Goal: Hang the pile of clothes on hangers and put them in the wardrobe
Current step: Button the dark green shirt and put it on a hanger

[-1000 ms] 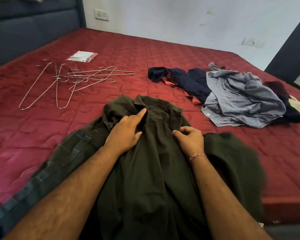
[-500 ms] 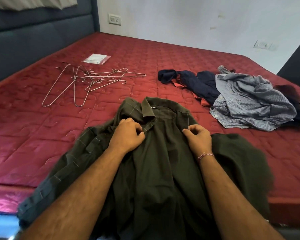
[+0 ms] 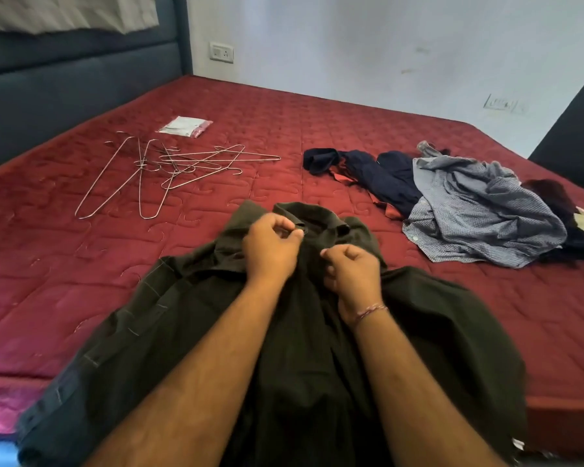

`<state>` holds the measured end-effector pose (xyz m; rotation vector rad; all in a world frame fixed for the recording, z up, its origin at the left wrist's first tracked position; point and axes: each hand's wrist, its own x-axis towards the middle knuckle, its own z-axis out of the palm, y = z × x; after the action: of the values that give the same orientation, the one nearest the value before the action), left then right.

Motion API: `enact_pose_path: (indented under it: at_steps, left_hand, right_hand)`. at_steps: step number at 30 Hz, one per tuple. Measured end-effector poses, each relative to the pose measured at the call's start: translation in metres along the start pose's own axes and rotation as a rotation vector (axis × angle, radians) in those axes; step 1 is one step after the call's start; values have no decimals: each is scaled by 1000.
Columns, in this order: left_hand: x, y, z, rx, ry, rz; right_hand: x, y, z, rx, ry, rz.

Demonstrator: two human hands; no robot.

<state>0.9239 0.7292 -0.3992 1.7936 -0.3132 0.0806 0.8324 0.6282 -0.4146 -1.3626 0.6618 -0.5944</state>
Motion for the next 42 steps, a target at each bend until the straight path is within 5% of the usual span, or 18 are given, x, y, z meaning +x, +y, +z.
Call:
enact_pose_path:
  at_steps: [12,23,42]
  left_hand:
    - [-42,-50,11,-360,-215,-161]
    - [-48,-49,10,-209,-43,-40]
    - [-47,-48,6,-286,-132,-50]
  right_hand:
    - [-13,40,5,-16,47,-28]
    - [-13,46,-1,-145,151,-203]
    - [-23,38,-2,-327,23,-322]
